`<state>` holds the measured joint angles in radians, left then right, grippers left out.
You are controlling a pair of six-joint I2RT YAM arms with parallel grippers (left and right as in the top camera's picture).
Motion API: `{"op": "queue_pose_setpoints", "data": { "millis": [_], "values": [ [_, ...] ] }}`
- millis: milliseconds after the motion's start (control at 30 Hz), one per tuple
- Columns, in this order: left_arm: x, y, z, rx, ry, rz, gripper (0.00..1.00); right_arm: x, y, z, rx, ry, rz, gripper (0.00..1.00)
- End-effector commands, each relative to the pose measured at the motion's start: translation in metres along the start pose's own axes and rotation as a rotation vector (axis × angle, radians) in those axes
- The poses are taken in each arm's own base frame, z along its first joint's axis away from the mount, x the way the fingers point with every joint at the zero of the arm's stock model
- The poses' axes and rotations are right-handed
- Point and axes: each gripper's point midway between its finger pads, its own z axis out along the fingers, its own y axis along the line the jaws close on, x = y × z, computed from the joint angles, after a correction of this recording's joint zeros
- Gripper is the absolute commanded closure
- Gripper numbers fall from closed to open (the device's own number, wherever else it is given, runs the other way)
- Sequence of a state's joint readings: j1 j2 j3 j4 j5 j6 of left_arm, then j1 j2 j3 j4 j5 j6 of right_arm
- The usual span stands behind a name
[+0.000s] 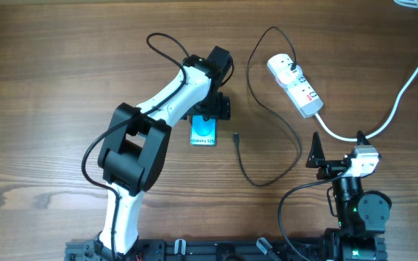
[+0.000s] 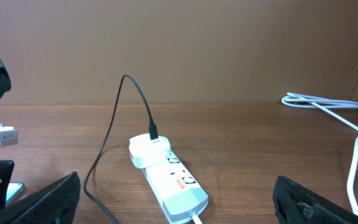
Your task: Plug charger to phone and switch on socket
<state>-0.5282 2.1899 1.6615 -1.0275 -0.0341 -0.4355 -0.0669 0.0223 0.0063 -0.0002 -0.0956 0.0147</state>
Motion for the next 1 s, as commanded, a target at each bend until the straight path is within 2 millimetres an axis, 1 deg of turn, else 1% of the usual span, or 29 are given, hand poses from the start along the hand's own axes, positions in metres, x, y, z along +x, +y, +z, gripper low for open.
{"op": "queue_pose_setpoints", "data": {
  "millis": [0, 100, 400, 633, 800, 967],
  "values": [
    [0.007, 0.002, 0.009, -0.001, 0.039, -0.015, 0.0, 0.0, -0.002, 0.0, 0.011, -0.003, 0.012, 0.0],
    [0.009, 0.004, 0.009, -0.006, 0.049, 0.008, 0.0, 0.0, -0.002, 0.0, 0.011, -0.003, 0.012, 0.0],
    [0.009, 0.005, 0.009, -0.007, 0.053, 0.005, 0.0, 0.0, -0.002, 0.0, 0.011, -0.003, 0.012, 0.0],
    [0.022, 0.01, 0.022, -0.017, 0.085, 0.002, 0.0, 0.0, -0.002, 0.0, 0.011, -0.003, 0.012, 0.0],
    [0.019, 0.003, 0.024, 0.02, 0.074, 0.001, 0.0, 0.0, -0.002, 0.0, 0.011, -0.003, 0.012, 0.0],
    [0.018, 0.003, 0.024, 0.021, 0.07, 0.001, 0.0, 0.0, -0.002, 0.0, 0.011, -0.003, 0.012, 0.0]
  ]
}}
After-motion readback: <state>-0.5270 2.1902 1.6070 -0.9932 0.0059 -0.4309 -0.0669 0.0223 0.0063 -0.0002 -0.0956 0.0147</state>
